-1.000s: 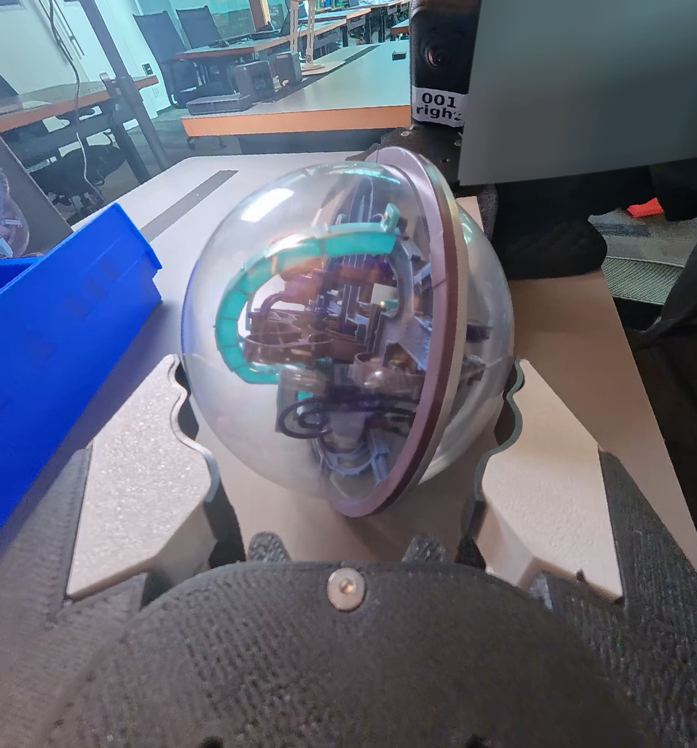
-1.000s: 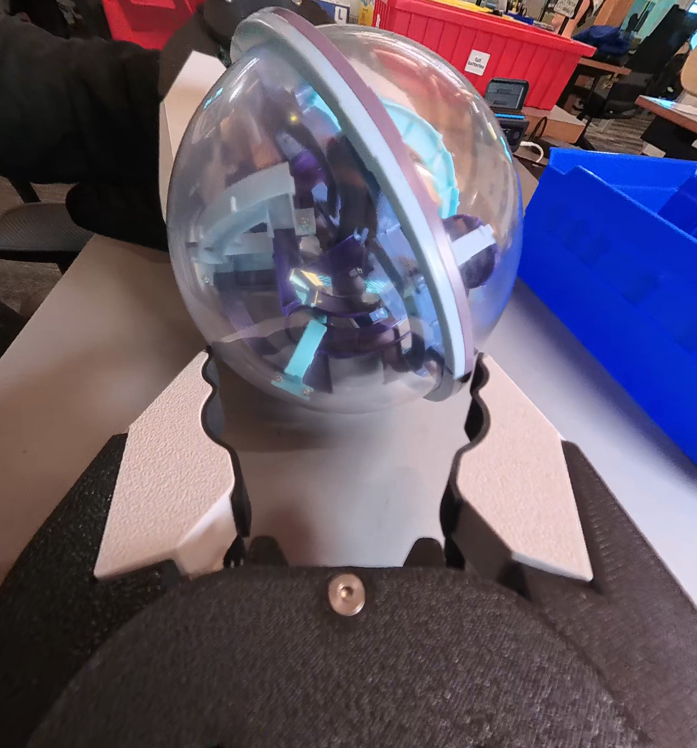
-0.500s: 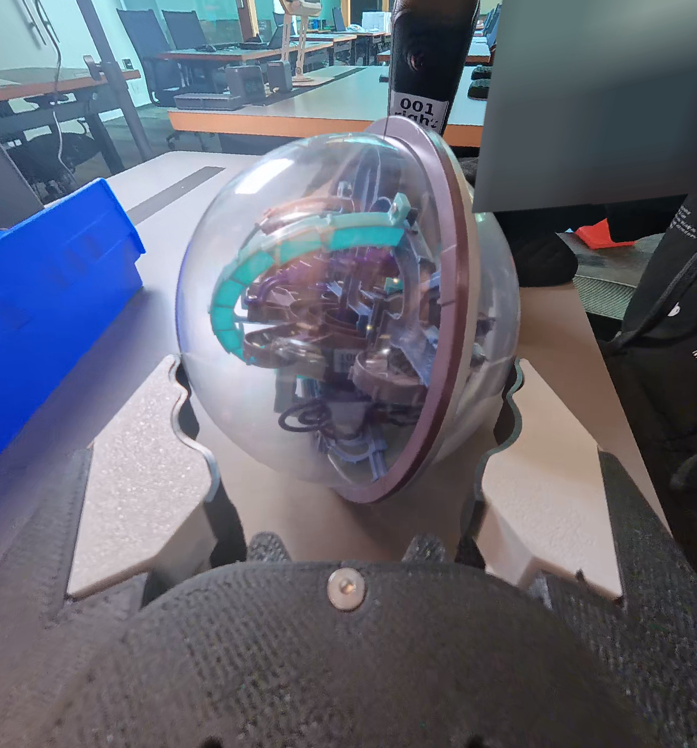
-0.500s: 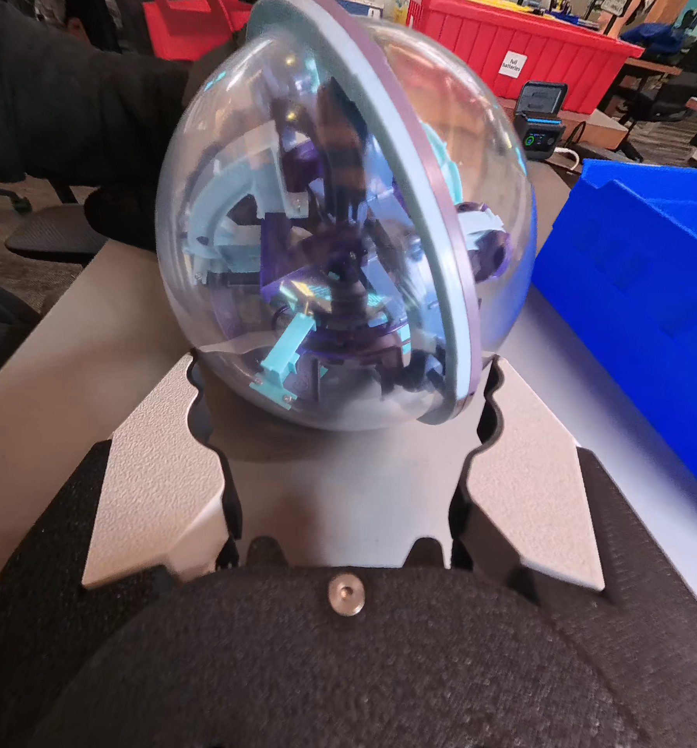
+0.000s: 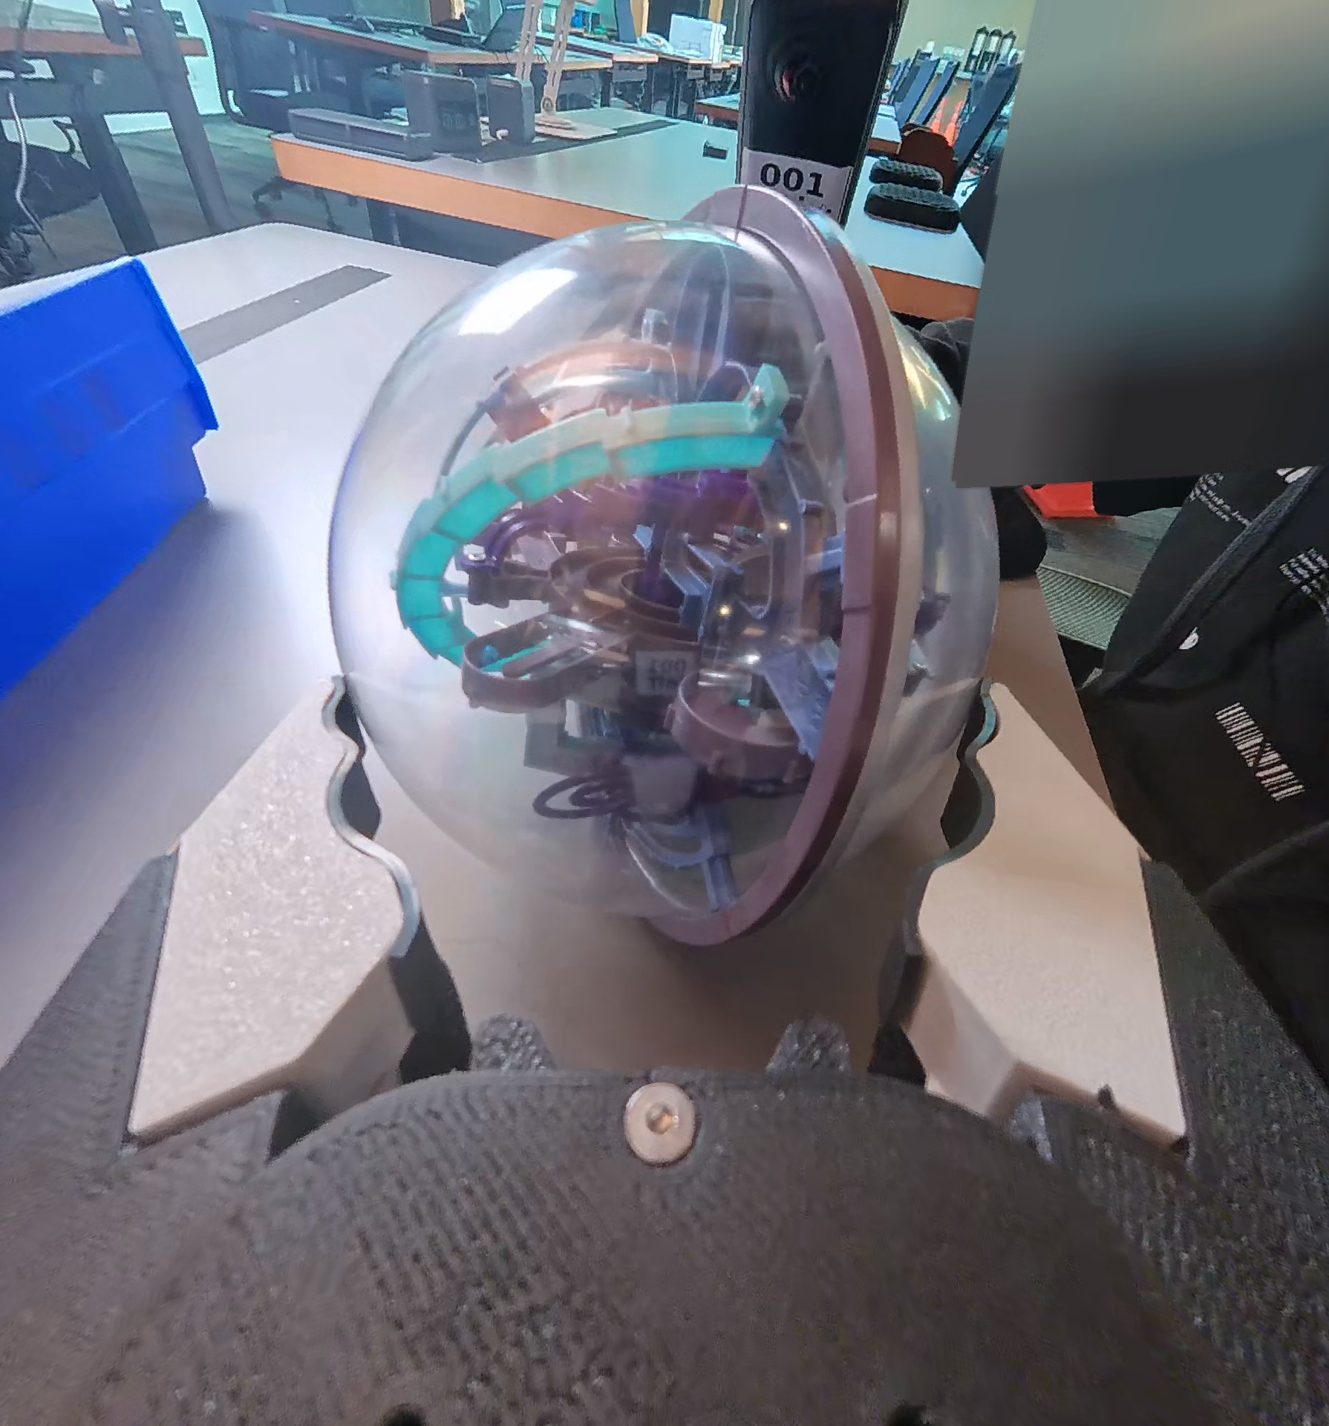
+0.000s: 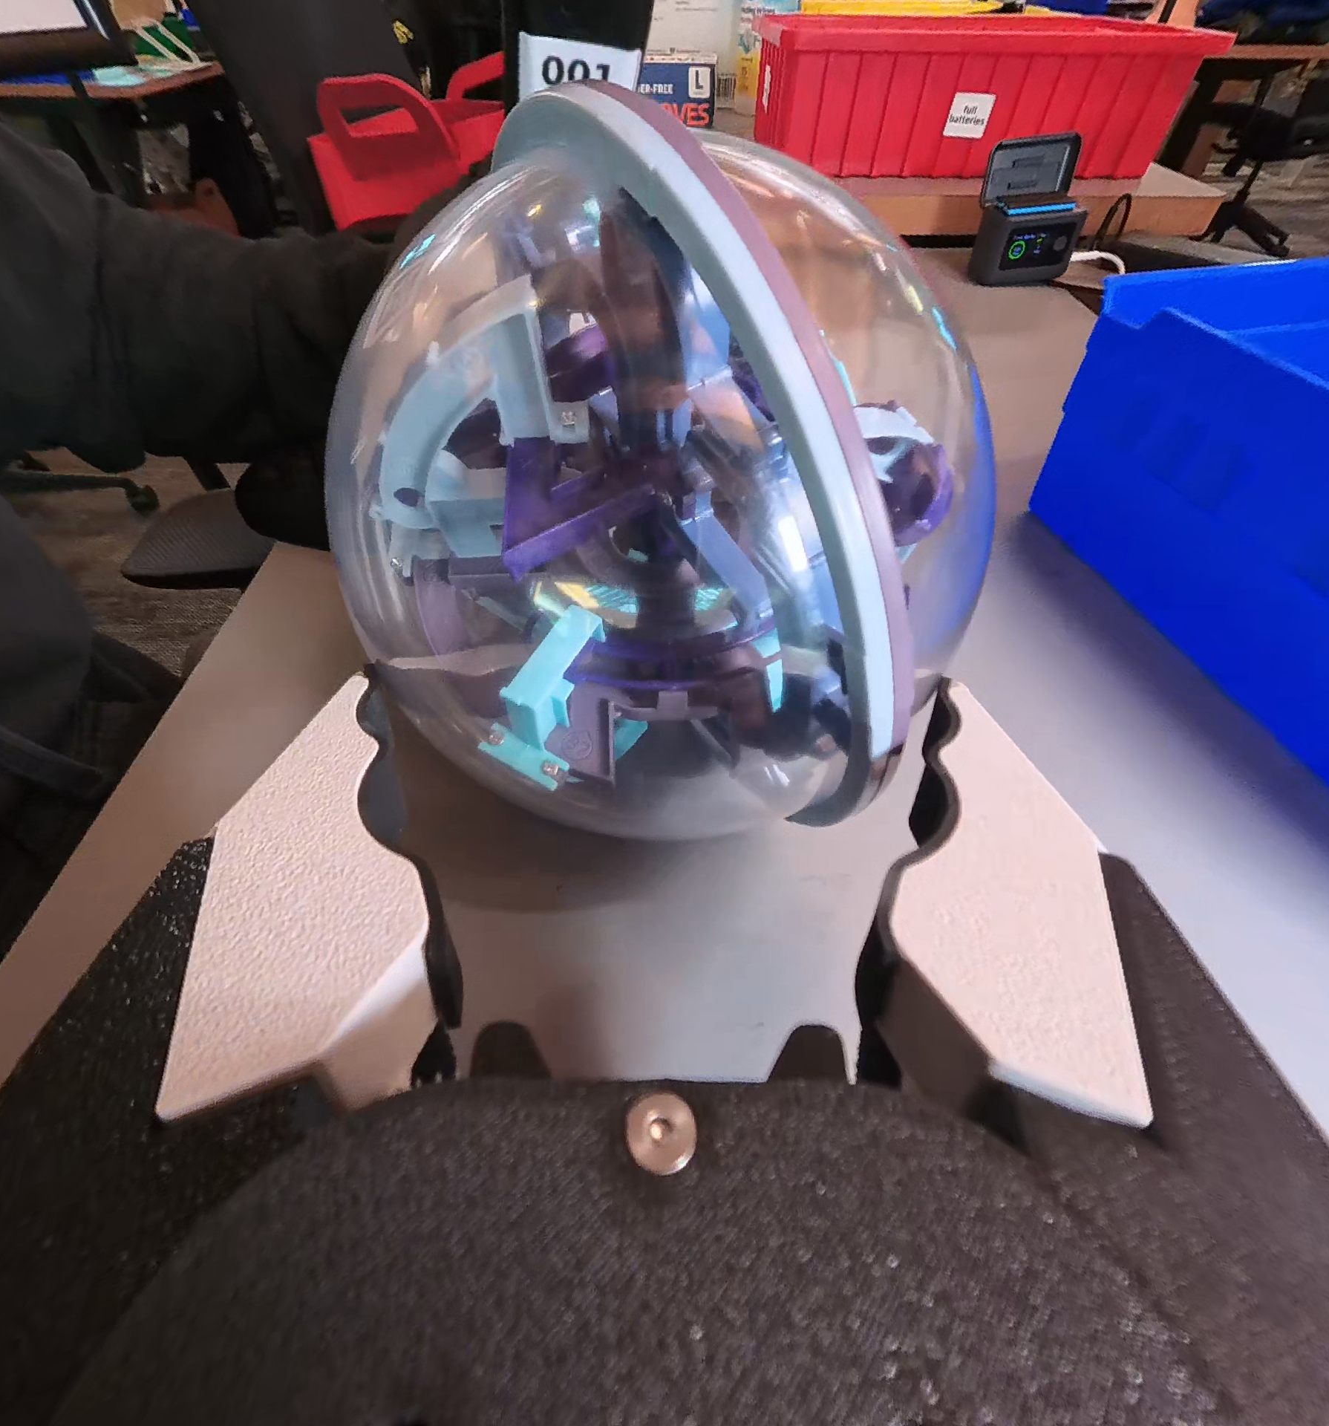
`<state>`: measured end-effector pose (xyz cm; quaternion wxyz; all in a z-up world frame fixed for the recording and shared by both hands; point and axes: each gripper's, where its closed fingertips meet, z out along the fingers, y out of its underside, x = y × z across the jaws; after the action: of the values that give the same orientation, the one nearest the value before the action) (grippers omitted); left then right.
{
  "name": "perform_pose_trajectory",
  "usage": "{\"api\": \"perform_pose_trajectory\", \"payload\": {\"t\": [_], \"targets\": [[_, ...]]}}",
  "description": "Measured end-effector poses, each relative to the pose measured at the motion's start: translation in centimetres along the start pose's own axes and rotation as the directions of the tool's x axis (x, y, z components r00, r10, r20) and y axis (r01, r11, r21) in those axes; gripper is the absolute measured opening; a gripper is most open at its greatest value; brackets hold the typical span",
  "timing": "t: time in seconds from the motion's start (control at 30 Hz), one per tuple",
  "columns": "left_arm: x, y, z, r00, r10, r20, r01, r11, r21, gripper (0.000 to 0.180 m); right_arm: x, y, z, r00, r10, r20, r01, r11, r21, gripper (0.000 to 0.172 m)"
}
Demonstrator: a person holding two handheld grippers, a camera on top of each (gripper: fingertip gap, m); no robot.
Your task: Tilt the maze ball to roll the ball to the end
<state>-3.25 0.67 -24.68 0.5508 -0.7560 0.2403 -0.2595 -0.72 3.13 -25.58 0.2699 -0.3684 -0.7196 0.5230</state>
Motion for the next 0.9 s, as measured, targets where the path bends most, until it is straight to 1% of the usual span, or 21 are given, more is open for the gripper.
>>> {"api": "perform_pose_trajectory", "payload": {"t": [0.2, 0.47, 0.7, 0.9], "targets": [[0.4, -0.2, 0.6, 1.0, -0.023, 0.01, 0.023, 1.0, -0.006, 0.148, -0.2, 0.2, -0.8, 1.0, 0.016, 0.027, -0.016, 1.0, -0.002, 0.132], [0.9, -0.5, 1.6, 0.997, -0.058, 0.058, 0.058, 0.998, -0.012, 0.148, -0.4, 0.7, -1.8, 0.995, 0.033, 0.093, -0.03, 0.999, -0.035, 0.132], [1.2, -0.3, 1.9, 0.992, -0.117, 0.042, 0.118, 0.993, -0.006, 0.148, -0.5, 0.4, -2.3, 0.99, 0.073, 0.121, -0.068, 0.997, -0.047, 0.131], [1.3, -0.4, 1.9, 0.993, -0.106, 0.045, 0.107, 0.994, -0.002, 0.148, -0.6, 0.5, -2.3, 0.99, 0.071, 0.122, -0.066, 0.997, -0.044, 0.131]]}}
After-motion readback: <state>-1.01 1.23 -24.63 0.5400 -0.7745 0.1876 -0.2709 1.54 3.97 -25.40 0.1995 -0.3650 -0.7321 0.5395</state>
